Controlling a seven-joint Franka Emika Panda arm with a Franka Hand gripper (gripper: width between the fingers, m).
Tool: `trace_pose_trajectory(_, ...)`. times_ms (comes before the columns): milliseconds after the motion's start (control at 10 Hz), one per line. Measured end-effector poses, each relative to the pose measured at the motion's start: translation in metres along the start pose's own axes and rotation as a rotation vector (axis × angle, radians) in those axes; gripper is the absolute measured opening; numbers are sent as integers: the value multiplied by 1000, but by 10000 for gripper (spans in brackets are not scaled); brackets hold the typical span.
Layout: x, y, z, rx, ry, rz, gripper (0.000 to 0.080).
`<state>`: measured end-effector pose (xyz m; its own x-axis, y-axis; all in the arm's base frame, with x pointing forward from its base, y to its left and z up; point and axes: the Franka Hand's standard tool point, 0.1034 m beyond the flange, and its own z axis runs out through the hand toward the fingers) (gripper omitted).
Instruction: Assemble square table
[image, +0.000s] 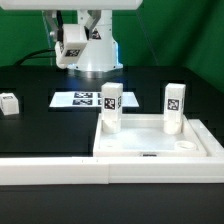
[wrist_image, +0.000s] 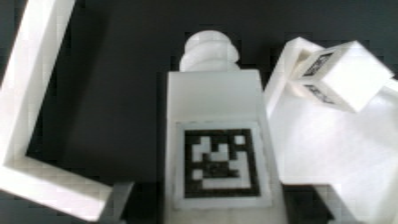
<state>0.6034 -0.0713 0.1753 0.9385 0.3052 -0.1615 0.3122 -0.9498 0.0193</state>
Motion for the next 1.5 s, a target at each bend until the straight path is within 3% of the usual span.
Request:
trace_pose_trajectory(100, 5, 0, 0, -14, 82, 10, 288)
trace_pose_trajectory(200, 8, -16, 9, -28, 173, 38, 288)
trace_pose_trajectory(300, 18, -37, 12, -22, 208, 79, 288)
trace_pose_trajectory(400, 44, -54, 8, -21, 295, 117, 288)
trace_pose_trajectory(500, 67, -69, 2, 22, 334, 177, 288)
trace_pose_trajectory(600, 83, -69, -7, 19, 409, 189, 288)
trace_pose_trajectory(900, 81, -55, -4, -78, 602, 178, 288)
trace_pose_trajectory(1000, 80, -53, -2, -96, 633, 180, 288)
trace_pose_trajectory(1100, 79, -54, 0, -97, 635, 179, 288)
trace_pose_trajectory(1300, 83, -87, 12, -42, 628, 206, 288)
trace_pose_trajectory(1500, 101, -111, 8, 26, 654, 270, 288)
